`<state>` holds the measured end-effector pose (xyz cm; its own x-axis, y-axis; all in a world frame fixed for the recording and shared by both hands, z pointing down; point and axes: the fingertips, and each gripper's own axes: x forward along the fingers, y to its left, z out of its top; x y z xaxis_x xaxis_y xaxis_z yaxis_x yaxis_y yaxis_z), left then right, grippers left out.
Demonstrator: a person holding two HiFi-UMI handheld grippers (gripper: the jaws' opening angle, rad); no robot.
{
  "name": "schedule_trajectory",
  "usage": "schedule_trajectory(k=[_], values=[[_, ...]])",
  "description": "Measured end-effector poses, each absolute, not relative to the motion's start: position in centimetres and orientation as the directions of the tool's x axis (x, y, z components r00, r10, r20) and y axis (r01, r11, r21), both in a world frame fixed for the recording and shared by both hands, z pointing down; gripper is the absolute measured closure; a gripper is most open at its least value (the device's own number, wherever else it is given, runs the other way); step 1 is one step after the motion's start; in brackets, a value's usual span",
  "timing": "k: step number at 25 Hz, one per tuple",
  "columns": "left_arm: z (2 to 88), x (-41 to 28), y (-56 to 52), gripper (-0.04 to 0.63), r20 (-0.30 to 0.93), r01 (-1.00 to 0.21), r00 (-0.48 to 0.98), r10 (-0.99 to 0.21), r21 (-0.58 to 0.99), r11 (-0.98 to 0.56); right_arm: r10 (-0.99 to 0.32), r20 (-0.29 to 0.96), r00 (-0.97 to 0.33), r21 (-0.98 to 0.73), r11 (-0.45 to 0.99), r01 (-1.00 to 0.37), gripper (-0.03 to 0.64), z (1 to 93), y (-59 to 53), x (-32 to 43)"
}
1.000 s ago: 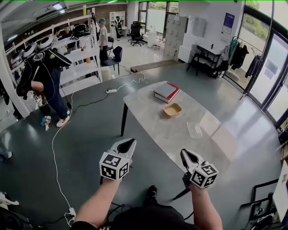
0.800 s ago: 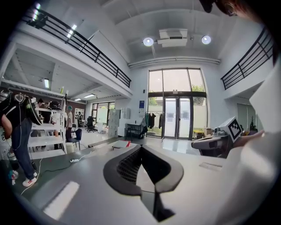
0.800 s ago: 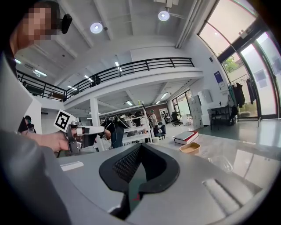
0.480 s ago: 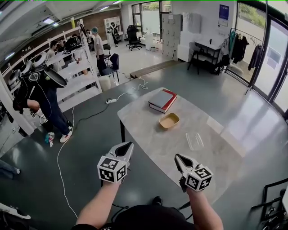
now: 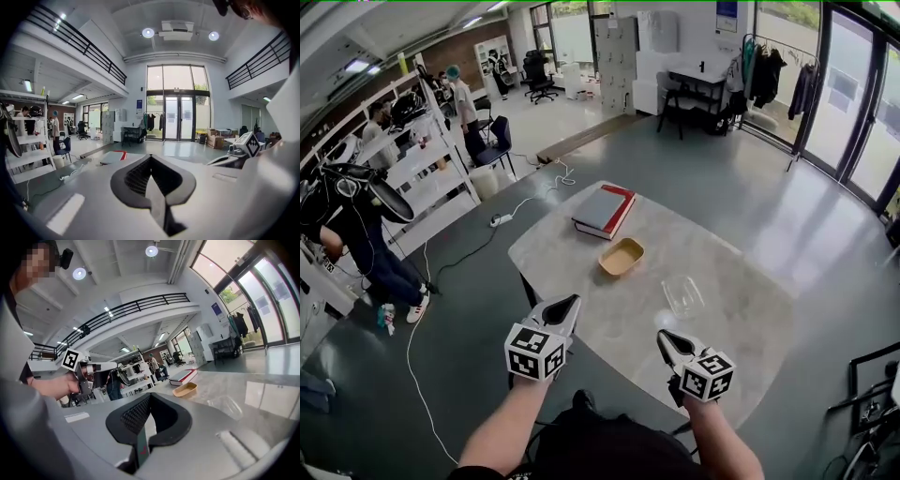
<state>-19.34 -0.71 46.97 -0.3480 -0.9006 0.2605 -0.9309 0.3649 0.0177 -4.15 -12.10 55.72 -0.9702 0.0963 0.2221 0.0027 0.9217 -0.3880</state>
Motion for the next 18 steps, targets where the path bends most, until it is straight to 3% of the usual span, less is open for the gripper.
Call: schedule_trajectory(k=[18], values=[[47.9,-27.2,-18.5,0.592,0.266,-0.995,0.087,-0.960,0.064,-0.073,-0.320,0.296,-0.900,-0.363,0.834,-0.415,0.603,54.0,-23.2,-8.4]])
